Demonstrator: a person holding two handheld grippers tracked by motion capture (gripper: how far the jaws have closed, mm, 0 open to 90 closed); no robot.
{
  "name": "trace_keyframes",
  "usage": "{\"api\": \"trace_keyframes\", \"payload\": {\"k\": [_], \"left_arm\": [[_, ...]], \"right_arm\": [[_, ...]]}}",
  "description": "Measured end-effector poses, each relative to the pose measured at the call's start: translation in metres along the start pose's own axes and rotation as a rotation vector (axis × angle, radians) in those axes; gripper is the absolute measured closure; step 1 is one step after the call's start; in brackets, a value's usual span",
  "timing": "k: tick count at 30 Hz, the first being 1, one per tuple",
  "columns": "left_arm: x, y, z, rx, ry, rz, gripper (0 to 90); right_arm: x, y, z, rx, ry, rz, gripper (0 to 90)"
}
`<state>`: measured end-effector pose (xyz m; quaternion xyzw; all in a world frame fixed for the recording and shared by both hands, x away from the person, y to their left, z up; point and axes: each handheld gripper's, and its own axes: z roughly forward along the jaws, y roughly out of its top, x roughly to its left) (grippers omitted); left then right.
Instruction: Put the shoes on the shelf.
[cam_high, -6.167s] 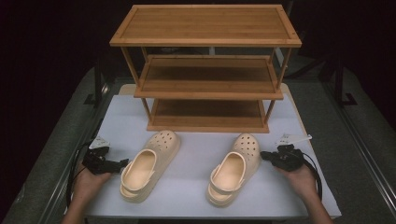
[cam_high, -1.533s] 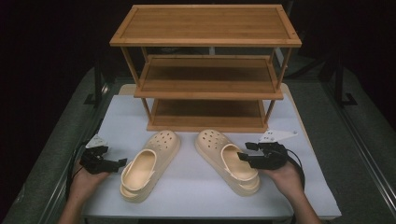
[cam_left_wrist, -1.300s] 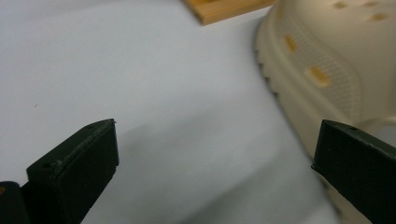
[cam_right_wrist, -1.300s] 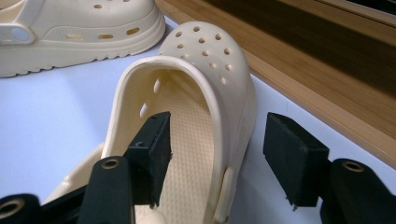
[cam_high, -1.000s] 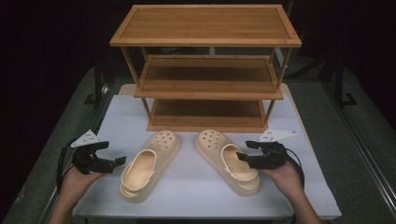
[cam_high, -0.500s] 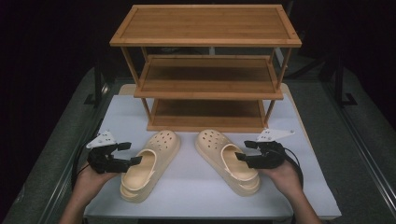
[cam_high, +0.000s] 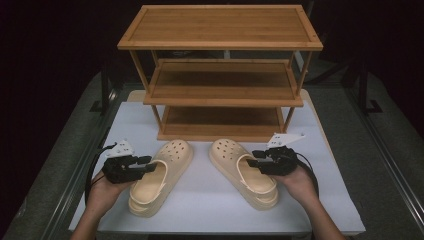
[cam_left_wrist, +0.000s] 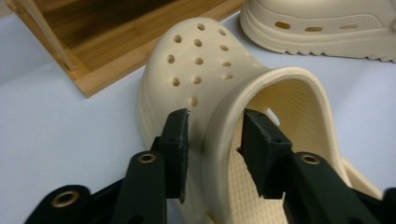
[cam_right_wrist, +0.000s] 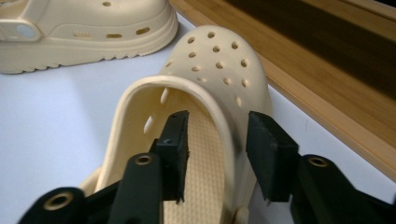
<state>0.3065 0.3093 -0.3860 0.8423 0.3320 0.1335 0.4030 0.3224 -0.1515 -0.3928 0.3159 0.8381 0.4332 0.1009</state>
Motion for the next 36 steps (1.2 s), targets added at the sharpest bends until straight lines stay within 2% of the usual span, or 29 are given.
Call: {"api": "trace_keyframes", "payload": {"k": [3,4,5,7,12,19,25,29,36], "left_arm": [[0.001,-0.001,0.001,0.003,0.006,-0.005,65.7],[0.001,-0.002,0.001,0.002,0.011,-0.004,66.3],[0.001,-0.002,0.001,0.002,0.011,-0.004,67.1],[0.001,-0.001,0.001,0.005,0.021,0.005,68.1],[-0.004,0.002,-0.002,0.025,0.072,0.043,77.3],[-0.006,0.004,-0.003,0.021,0.106,0.037,81.5],[-0.008,0.007,-0.007,-0.002,0.094,0.023,83.7],[-0.01,0.01,-0.007,-0.008,0.09,0.028,83.7],[-0.014,0.022,-0.005,-0.03,0.094,0.035,83.6]], "right_arm": [[-0.002,0.0,0.002,0.004,-0.009,-0.005,63.5],[-0.003,0.0,0.003,0.003,-0.018,-0.007,68.6],[-0.004,0.0,0.004,0.003,-0.026,-0.009,69.8],[-0.004,0.0,0.004,0.003,-0.022,-0.009,70.5],[-0.001,0.0,0.002,0.0,-0.045,-0.04,77.8],[0.002,0.001,-0.001,0.003,-0.077,-0.062,82.6],[0.0,0.001,-0.009,-0.011,-0.077,-0.042,83.8],[0.001,0.001,-0.014,-0.013,-0.094,-0.051,83.8],[-0.002,0.001,-0.03,-0.022,-0.146,-0.035,83.9]]}}
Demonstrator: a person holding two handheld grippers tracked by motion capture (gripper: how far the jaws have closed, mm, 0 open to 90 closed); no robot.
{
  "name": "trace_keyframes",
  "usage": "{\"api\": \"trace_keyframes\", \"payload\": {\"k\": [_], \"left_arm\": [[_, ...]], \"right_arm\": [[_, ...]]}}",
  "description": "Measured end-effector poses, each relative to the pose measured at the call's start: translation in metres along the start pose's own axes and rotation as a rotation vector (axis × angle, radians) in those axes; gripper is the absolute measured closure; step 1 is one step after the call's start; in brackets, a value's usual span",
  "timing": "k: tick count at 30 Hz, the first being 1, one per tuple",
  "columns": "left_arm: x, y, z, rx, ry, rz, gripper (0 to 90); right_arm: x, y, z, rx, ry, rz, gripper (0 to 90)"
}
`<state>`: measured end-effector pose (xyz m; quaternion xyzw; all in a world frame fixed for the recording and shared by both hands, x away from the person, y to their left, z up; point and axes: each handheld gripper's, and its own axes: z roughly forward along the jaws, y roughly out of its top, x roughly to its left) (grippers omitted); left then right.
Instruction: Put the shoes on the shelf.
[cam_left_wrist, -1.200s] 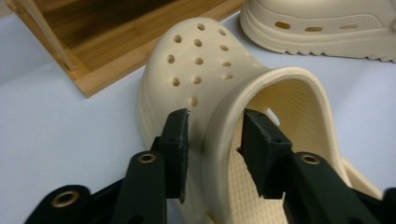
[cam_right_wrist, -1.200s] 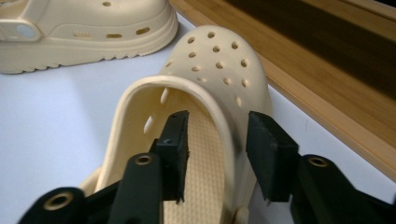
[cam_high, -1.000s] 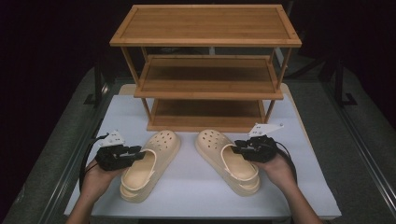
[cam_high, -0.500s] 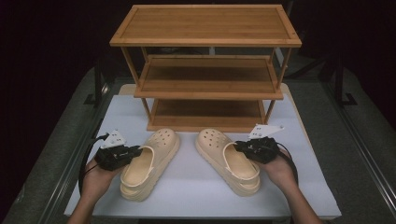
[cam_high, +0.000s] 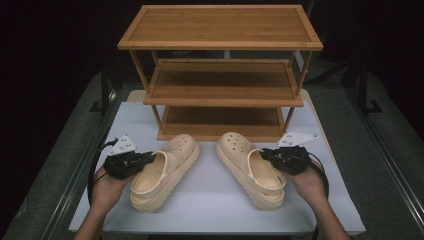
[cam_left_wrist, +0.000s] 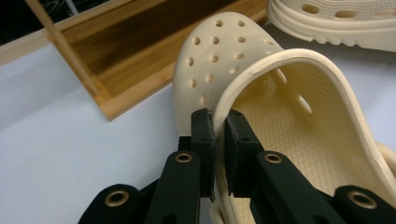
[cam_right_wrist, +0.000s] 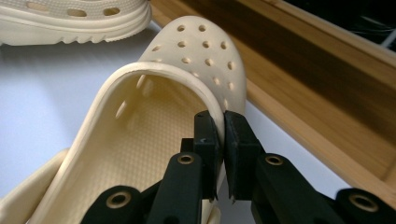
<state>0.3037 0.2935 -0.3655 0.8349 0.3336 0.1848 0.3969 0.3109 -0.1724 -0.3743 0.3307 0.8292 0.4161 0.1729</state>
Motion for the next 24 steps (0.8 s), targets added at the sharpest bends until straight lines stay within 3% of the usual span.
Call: {"api": "trace_keyframes", "payload": {"k": [10,17,24], "left_arm": [[-0.005,0.02,0.016,-0.027,-0.025,0.0,83.6],[-0.008,0.039,0.032,-0.032,-0.043,0.02,83.6],[-0.008,0.056,0.051,-0.047,-0.028,0.032,83.5]], "right_arm": [[-0.012,0.003,-0.016,-0.009,-0.067,0.033,83.9],[-0.02,0.004,-0.015,-0.015,-0.1,0.06,83.9],[-0.028,0.008,-0.009,-0.024,-0.128,0.082,83.9]]}}
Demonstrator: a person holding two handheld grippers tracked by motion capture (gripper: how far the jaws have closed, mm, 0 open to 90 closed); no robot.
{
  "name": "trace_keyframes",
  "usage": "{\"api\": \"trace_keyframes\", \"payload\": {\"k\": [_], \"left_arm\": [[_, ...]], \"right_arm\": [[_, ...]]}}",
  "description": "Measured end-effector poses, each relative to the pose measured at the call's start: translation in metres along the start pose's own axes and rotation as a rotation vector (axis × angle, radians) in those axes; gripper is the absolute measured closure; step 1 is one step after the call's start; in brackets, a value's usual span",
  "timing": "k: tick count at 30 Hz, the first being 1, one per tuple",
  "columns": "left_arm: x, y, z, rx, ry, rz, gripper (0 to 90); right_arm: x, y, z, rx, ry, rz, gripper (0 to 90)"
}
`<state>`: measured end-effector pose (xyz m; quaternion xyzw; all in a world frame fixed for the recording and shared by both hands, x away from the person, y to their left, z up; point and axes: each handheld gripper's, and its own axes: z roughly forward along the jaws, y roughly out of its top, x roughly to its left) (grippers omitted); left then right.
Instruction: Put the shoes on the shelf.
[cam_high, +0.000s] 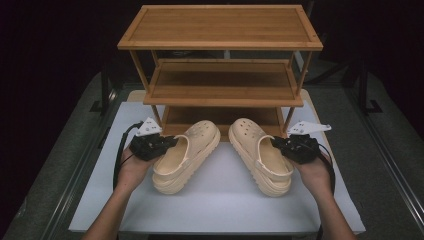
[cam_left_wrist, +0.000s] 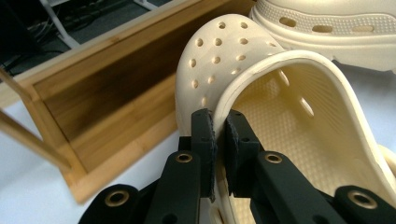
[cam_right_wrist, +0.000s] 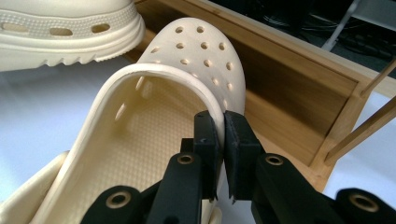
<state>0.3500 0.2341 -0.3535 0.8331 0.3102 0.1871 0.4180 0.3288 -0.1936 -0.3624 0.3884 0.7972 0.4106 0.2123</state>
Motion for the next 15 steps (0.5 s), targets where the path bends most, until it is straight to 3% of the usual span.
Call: {"api": "trace_keyframes", "payload": {"k": [7,15], "left_arm": [[0.002,0.011,0.022,-0.019,0.028,-0.007,83.6],[0.008,0.024,0.048,-0.011,0.067,0.011,83.6]], "right_arm": [[-0.006,0.008,0.015,-0.003,-0.033,0.013,83.9],[-0.018,0.019,0.037,-0.009,-0.065,0.023,83.8]]}}
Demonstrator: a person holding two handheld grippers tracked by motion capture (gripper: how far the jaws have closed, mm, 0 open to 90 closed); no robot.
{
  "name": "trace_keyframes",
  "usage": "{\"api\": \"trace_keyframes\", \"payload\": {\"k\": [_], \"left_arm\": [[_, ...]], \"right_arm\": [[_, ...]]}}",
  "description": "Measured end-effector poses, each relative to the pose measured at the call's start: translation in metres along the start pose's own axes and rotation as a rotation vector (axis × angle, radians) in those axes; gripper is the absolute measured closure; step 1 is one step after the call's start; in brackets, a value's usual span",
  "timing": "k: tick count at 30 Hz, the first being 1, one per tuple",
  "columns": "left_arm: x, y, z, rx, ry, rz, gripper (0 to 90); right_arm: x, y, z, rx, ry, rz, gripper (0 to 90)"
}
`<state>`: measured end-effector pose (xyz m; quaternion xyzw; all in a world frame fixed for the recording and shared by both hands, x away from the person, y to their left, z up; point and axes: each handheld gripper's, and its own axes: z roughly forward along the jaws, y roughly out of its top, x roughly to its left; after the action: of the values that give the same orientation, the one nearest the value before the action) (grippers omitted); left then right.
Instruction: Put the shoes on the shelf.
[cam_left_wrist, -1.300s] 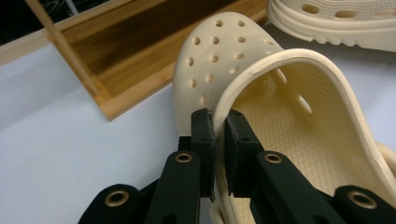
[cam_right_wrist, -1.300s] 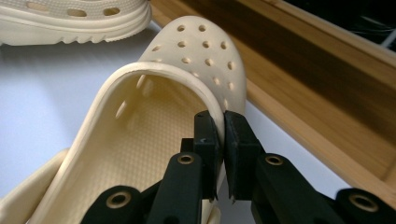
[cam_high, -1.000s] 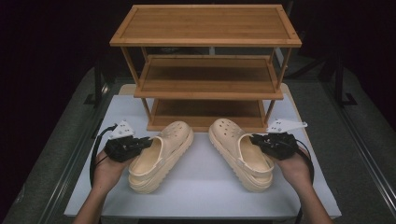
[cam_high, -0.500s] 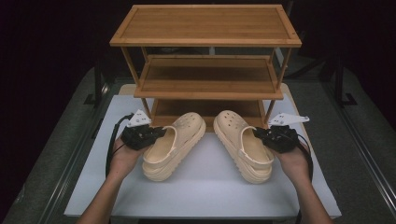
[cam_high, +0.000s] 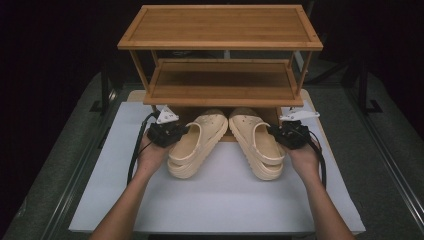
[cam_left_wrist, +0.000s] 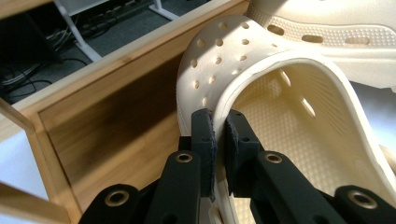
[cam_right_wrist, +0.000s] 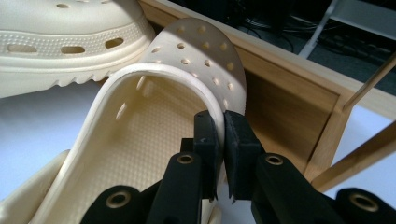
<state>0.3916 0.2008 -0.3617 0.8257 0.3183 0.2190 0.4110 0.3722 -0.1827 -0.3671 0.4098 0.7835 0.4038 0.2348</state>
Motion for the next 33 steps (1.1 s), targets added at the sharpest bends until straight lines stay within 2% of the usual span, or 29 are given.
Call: {"api": "trace_keyframes", "payload": {"k": [1,10,13,15,20,21,25,33], "left_arm": [[0.0,0.0,0.0,0.0,0.0,0.0,83.6],[0.01,0.009,0.022,0.001,0.099,-0.003,83.6],[0.012,0.01,0.026,0.009,0.116,0.0,83.6],[0.013,0.01,0.032,-0.001,0.125,-0.017,83.6],[0.014,0.011,0.043,0.008,0.161,-0.01,83.6],[0.015,0.011,0.046,0.025,0.172,-0.002,83.6],[0.014,0.01,0.051,0.02,0.18,-0.011,83.5],[0.011,0.012,0.059,0.033,0.207,0.005,83.4]], "right_arm": [[0.0,0.0,0.0,0.0,0.0,0.0,83.8],[-0.003,0.013,0.026,0.001,-0.027,-0.006,83.8],[-0.003,0.016,0.031,0.0,-0.031,-0.013,83.9],[-0.003,0.018,0.036,0.005,-0.035,-0.016,83.9],[-0.003,0.022,0.047,-0.003,-0.047,-0.011,83.9],[-0.002,0.022,0.049,-0.006,-0.052,-0.011,83.8],[-0.002,0.021,0.054,-0.01,-0.062,-0.01,83.8],[-0.001,0.019,0.064,-0.001,-0.099,-0.015,83.8]]}}
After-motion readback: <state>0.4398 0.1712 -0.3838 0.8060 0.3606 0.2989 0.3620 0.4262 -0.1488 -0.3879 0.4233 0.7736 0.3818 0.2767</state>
